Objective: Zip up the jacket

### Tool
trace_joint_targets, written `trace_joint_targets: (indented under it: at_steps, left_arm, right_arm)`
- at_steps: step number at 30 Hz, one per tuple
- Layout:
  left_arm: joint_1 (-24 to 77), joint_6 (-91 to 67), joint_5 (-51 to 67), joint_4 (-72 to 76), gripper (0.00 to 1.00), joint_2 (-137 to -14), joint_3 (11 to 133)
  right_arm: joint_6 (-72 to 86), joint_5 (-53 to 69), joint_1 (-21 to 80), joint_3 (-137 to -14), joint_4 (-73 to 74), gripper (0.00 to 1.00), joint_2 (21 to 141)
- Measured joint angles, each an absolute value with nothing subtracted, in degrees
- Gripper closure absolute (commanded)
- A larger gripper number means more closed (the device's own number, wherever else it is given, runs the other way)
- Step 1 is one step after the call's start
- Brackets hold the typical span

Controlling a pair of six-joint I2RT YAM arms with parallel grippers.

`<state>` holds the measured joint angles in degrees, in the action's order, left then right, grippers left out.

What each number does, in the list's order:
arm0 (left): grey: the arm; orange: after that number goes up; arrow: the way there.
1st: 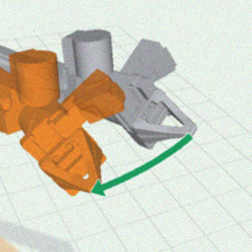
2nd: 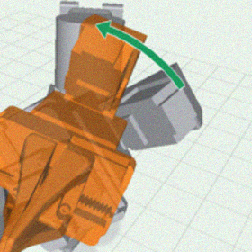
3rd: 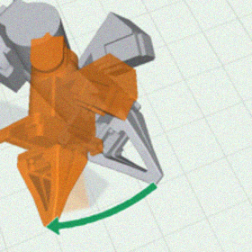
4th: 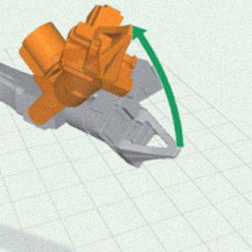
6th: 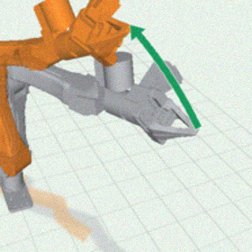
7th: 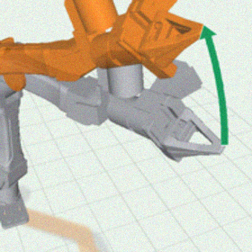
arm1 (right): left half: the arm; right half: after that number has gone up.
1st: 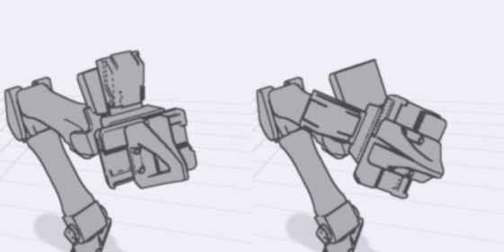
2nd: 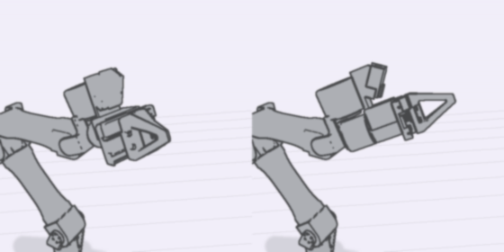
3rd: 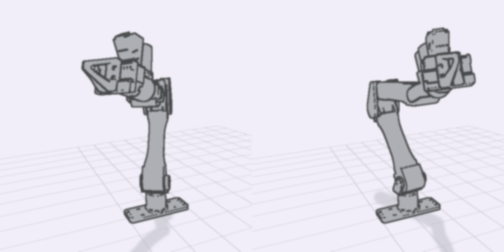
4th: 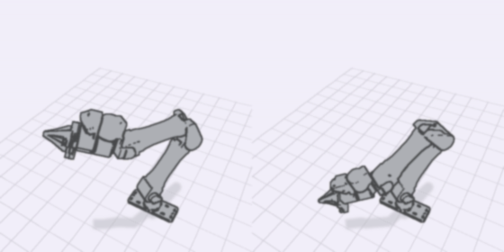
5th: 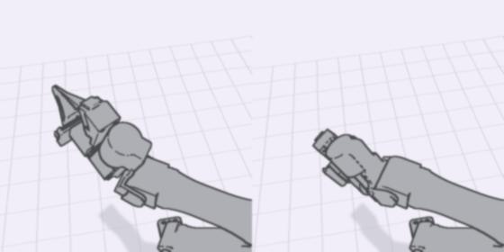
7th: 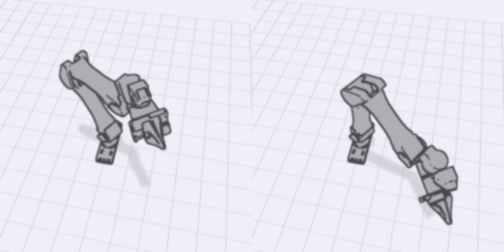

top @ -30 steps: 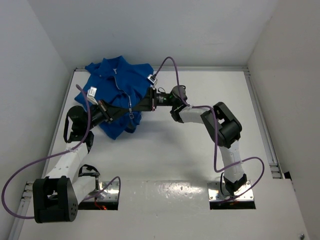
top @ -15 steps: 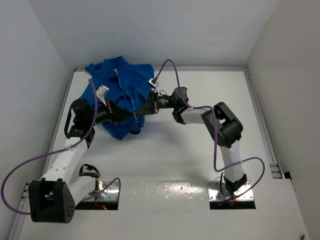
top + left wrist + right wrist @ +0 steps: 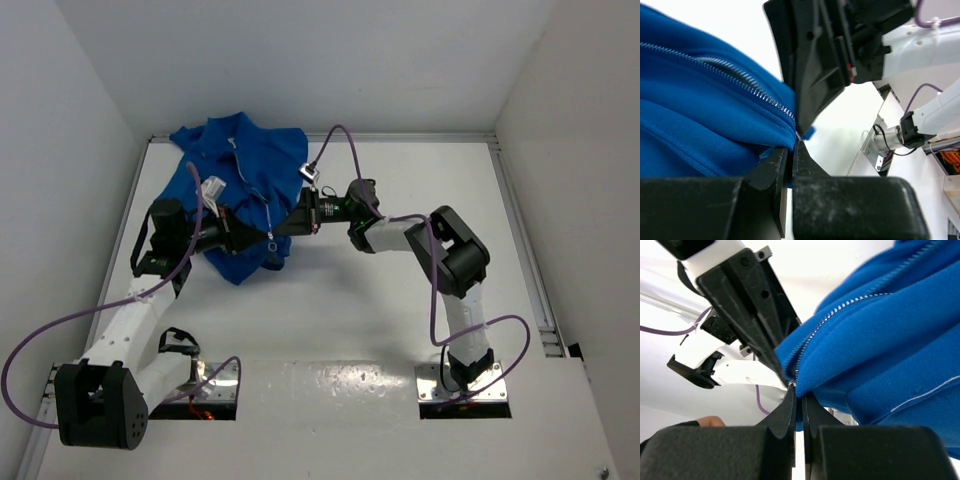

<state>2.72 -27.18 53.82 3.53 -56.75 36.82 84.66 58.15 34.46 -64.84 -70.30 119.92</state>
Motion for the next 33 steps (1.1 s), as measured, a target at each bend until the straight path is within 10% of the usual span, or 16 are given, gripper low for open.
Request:
trace_joint_targets:
  at_steps: [33]
  left_arm:
    - [5.3, -25.5, 51.9, 2.5, 1.00, -53.0, 33.8]
  right_arm:
    - [84.4, 59.3, 34.3, -61.4, -70.3, 1.00, 116.7]
